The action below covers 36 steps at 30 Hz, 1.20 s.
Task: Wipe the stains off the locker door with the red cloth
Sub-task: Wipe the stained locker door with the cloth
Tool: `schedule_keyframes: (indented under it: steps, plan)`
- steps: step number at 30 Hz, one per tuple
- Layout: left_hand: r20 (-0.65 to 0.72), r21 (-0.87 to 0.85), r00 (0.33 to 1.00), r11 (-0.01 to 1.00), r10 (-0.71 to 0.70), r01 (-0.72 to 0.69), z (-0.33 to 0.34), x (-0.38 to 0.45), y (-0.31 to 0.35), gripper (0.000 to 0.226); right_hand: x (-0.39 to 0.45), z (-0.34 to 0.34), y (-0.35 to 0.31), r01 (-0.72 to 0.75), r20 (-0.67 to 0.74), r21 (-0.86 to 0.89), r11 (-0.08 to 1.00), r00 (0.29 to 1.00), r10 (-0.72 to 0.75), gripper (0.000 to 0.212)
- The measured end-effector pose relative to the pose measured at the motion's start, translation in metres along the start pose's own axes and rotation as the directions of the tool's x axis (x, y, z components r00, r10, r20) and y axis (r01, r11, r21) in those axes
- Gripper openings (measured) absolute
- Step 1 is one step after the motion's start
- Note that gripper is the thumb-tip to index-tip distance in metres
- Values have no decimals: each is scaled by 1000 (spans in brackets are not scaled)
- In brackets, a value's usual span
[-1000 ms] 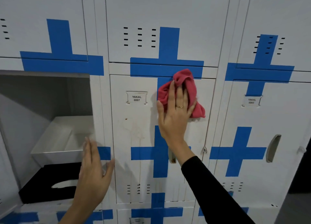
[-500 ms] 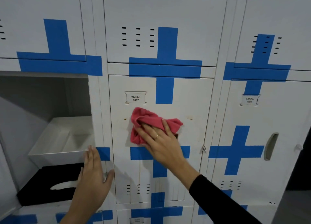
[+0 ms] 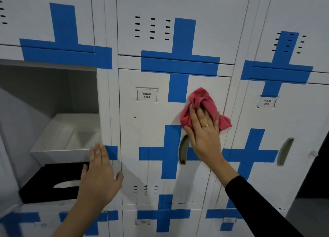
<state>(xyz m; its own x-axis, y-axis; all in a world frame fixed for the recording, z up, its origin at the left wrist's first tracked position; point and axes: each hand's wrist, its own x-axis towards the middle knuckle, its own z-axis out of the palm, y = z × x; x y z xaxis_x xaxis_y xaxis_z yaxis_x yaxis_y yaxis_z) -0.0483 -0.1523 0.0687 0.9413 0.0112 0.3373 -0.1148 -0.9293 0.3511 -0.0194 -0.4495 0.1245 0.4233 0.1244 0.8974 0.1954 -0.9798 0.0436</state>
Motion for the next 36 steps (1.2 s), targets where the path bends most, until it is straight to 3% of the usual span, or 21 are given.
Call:
schedule_keyframes:
  steps: [5, 8, 10, 15, 22, 28, 33, 36]
  plan:
    - [-29, -25, 999, 1000, 13, -13, 3, -4, -1, 98, 20, -5, -18, 83, 48, 11, 996, 995, -83, 58]
    - [-54, -39, 998, 999, 26, -28, 3, -6, -3, 99, 33, 5, -48, 381, 127, -28, 924, 918, -375, 54]
    - [-71, -10, 996, 999, 47, -48, 3, -7, -5, 99, 39, 16, -69, 483, 175, -24, 875, 864, -472, 53]
    - [-72, 33, 994, 996, 84, -82, -1, -7, -9, 96, 34, 36, -109, 504, 224, 25, 863, 839, -496, 53]
    - [-104, 100, 989, 990, 109, -99, -1, -4, -12, 79, -54, 76, -118, 522, 432, 99, 847, 744, -509, 61]
    - [-133, 218, 977, 967, 164, -132, 5, -2, -20, 73, -156, 113, -117, 492, 693, 230, 839, 522, -497, 98]
    - [-134, 314, 970, 937, 203, -153, 8, 1, -23, 68, -187, 116, -113, 558, 757, 286, 779, 366, -541, 75]
    - [-145, 337, 963, 926, 228, -168, 8, 0, -24, 63, -198, 110, -97, 481, 845, 280, 831, 288, -451, 74]
